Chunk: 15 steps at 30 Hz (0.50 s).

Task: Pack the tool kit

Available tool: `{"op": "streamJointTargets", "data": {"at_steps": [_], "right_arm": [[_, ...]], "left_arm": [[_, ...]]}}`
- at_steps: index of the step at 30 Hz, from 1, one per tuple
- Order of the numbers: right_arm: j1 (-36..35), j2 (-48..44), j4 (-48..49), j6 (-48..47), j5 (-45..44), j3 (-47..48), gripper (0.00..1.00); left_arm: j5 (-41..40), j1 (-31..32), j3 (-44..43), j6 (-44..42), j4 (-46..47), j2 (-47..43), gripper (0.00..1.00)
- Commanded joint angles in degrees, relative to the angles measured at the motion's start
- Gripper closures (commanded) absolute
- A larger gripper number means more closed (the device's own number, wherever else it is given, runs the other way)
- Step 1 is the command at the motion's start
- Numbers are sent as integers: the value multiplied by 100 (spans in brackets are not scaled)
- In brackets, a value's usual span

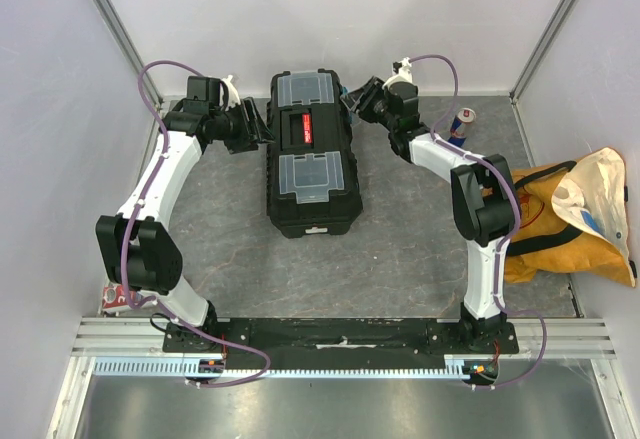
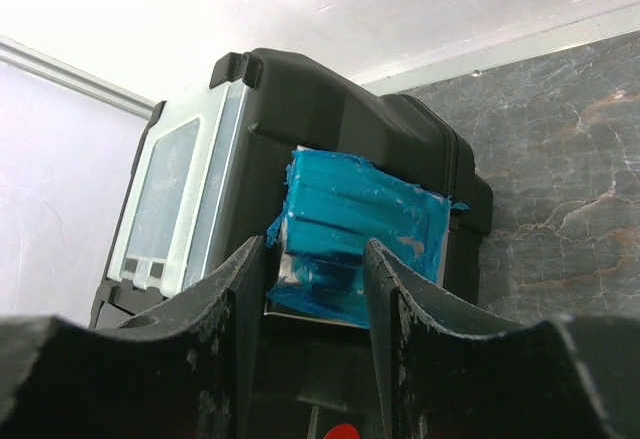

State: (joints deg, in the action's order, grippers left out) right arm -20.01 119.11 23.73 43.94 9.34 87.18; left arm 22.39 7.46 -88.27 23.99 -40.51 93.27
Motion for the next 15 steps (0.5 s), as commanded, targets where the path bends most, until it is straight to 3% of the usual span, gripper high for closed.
{"op": "streamJointTargets", "data": {"at_steps": [1, 15], "right_arm": [[-20, 147, 133, 70, 182, 370, 49], [-20, 420, -210, 132, 454, 441, 61]], "left_arm": [[-95, -26, 11, -210, 26, -29, 39], [-86, -35, -94, -210, 8, -2, 39]]}}
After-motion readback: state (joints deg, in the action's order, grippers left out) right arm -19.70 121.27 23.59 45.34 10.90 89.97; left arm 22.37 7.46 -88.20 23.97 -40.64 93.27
